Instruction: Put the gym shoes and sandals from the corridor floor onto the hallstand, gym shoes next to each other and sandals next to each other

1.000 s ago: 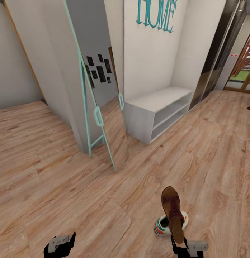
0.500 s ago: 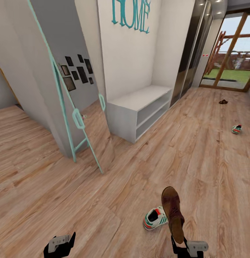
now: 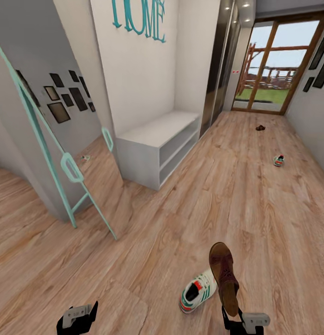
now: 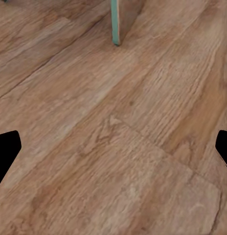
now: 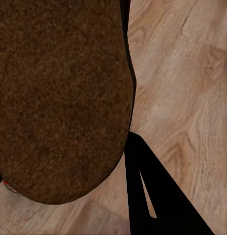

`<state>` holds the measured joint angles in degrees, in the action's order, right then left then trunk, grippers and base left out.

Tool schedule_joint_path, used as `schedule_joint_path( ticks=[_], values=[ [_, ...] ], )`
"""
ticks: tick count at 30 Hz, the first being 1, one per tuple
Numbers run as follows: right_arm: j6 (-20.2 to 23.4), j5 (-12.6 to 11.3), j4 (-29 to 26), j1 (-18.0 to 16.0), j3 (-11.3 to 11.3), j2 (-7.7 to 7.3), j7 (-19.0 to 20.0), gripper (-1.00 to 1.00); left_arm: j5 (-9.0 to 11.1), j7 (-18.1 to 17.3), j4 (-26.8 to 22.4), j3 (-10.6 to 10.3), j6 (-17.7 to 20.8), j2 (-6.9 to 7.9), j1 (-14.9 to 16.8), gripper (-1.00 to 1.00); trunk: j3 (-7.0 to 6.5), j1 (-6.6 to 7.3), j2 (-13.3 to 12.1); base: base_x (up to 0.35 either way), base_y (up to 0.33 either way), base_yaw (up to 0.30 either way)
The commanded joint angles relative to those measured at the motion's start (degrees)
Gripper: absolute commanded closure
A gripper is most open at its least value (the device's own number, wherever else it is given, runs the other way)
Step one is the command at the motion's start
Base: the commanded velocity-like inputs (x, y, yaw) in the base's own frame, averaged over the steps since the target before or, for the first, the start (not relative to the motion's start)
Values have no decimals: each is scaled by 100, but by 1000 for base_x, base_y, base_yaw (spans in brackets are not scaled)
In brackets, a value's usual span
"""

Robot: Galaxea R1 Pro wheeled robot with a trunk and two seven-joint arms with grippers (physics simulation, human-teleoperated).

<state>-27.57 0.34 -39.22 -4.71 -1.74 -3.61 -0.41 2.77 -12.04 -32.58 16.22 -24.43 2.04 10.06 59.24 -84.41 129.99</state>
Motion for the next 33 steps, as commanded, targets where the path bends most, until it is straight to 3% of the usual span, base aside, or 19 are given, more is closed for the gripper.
schedule_joint_path(
  ticks=[1, 20, 33],
  values=[
    [-12, -17, 2, -3, -2, 0, 5, 100, 30, -52, 6, 22, -9, -2, 4, -100, 4, -2, 1, 258, 235, -300],
    [-12, -17, 2, -3, -2, 0, 5, 100, 30, -52, 6, 22, -9, 1, 3, -100, 4, -2, 1, 163, 261, -300],
    [-12, -17, -4, -3, -2, 0, 5, 100, 26, -52, 6, 22, -9, 3, -3, -100, 4, -2, 1, 7, 27, -300]
  ],
)
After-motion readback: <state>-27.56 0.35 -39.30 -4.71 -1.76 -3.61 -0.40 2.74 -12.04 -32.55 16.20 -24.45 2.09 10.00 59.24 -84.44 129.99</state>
